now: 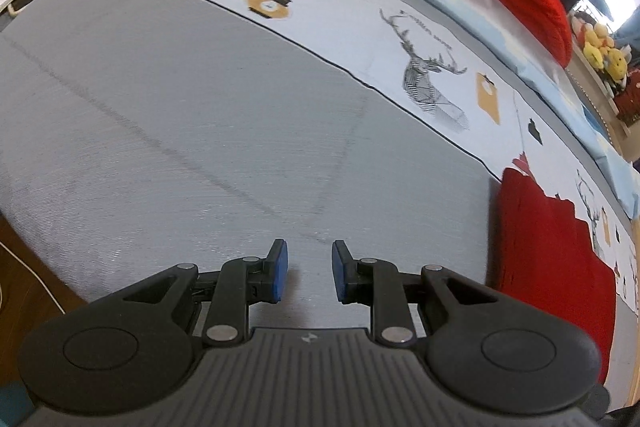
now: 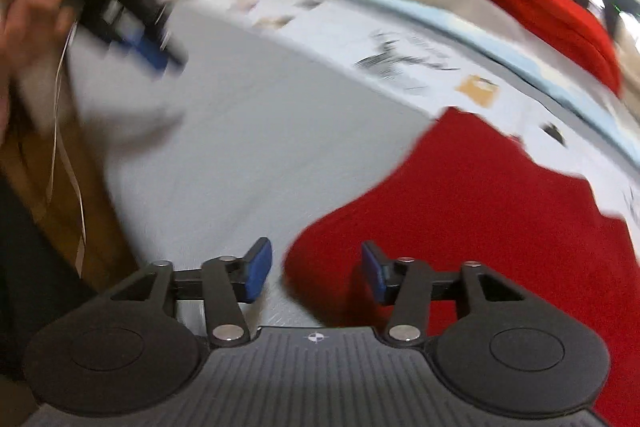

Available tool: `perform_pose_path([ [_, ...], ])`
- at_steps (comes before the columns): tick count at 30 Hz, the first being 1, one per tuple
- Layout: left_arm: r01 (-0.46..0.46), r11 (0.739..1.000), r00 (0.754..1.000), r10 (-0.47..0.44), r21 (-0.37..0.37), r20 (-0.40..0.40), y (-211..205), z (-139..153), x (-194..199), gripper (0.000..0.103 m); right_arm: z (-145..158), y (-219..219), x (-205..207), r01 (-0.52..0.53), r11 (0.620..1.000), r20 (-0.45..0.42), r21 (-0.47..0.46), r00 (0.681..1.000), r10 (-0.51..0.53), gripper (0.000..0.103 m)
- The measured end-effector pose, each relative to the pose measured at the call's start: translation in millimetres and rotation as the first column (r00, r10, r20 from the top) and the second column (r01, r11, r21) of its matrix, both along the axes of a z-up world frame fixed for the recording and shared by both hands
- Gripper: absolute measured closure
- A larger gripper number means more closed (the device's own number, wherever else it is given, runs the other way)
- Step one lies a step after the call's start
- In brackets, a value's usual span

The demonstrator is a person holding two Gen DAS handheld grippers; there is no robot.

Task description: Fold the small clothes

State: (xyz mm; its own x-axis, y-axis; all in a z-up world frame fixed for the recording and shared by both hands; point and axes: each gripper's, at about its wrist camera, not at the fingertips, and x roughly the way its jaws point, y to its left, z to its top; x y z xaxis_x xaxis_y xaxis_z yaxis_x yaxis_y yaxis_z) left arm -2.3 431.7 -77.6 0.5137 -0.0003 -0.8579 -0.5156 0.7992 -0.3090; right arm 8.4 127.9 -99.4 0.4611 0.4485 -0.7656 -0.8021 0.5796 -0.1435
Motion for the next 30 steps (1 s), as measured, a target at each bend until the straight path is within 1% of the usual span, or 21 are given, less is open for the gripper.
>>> perform_pose_path([
  [1,-0.003,1.000,1.000,0.003,-0.001,-0.001,2,-1,-1,0.077,-9,8,-2,-0.017,0.998,0.021,-0.058,1.000,0.019,0.050],
  [3,-0.005,1.000,1.000,0.005,-0.003,-0.001,6,-1,-2,0.077,-23,17,-5,-0.015,0.988,0.087,-0.156,0.996,0.029,0.050],
  [4,-0.004,1.000,1.000,0.004,-0.003,0.000,7,-2,-3,0.077,-27,20,-4,-0.011,0.984,0.114,-0.179,0.993,0.032,0.050],
  [7,-0.007,1.000,1.000,0.007,-0.004,0.002,12,-3,-2,0.077,-32,25,-4,-0.015,0.980,0.148,-0.198,0.988,0.045,0.050],
  [9,-0.013,1.000,1.000,0.014,-0.008,0.002,14,-3,-1,0.077,-35,27,-9,-0.028,0.976,0.175,-0.217,0.982,0.067,0.052],
  [10,-0.015,1.000,1.000,0.015,-0.010,0.002,15,-4,-1,0.077,-36,28,-10,-0.035,0.974,0.185,-0.224,0.980,0.077,0.057],
  [11,-0.015,1.000,1.000,0.015,-0.011,0.003,15,-4,-1,0.077,-37,31,-10,-0.041,0.973,0.190,-0.227,0.978,0.085,0.060],
  [12,-0.012,1.000,1.000,0.012,-0.013,0.005,15,-4,-1,0.077,-39,33,-9,-0.046,0.972,0.194,-0.229,0.977,0.092,0.066],
  [13,-0.009,1.000,1.000,0.009,-0.013,0.006,15,-4,0,0.077,-38,34,-10,-0.048,0.973,0.195,-0.227,0.976,0.093,0.076],
  [15,0.001,1.000,1.000,-0.001,-0.007,0.003,14,-4,0,0.077,-31,34,-8,-0.030,0.983,0.184,-0.183,0.981,0.064,0.083],
  [16,0.007,1.000,1.000,-0.007,-0.002,-0.001,13,-5,0,0.077,-25,34,-7,-0.017,0.988,0.185,-0.156,0.982,0.046,0.084],
  [20,0.003,1.000,1.000,-0.003,0.002,-0.016,12,-7,3,0.077,-1,36,-29,-0.028,0.993,0.270,-0.110,0.961,0.057,0.085],
  [21,0.001,1.000,1.000,-0.001,0.001,-0.020,11,-8,4,0.077,3,38,-34,-0.048,0.994,0.275,-0.103,0.959,0.075,0.085],
  [23,0.000,1.000,1.000,0.000,-0.004,-0.031,7,-10,8,0.077,6,43,-44,-0.119,0.987,0.268,-0.104,0.953,0.143,0.085],
  [24,0.000,1.000,0.999,-0.001,-0.008,-0.035,4,-11,9,0.077,7,45,-47,-0.145,0.985,0.252,-0.097,0.953,0.166,0.085],
  [25,0.003,1.000,0.999,-0.004,-0.009,-0.034,0,-10,12,0.077,9,45,-46,-0.151,0.986,0.221,-0.074,0.961,0.164,0.085],
  [27,0.017,1.000,0.999,-0.017,-0.005,-0.031,-11,-8,19,0.077,18,43,-39,-0.104,0.994,0.188,-0.026,0.976,0.107,0.085],
  [28,0.023,1.000,0.999,-0.023,-0.004,-0.032,-17,-7,22,0.077,27,39,-31,-0.055,0.998,0.166,0.021,0.985,0.051,0.085],
  [30,0.041,0.999,0.999,-0.041,0.000,-0.027,-32,-4,31,0.077,48,26,-18,0.027,0.994,0.139,0.104,0.989,-0.042,0.085],
])
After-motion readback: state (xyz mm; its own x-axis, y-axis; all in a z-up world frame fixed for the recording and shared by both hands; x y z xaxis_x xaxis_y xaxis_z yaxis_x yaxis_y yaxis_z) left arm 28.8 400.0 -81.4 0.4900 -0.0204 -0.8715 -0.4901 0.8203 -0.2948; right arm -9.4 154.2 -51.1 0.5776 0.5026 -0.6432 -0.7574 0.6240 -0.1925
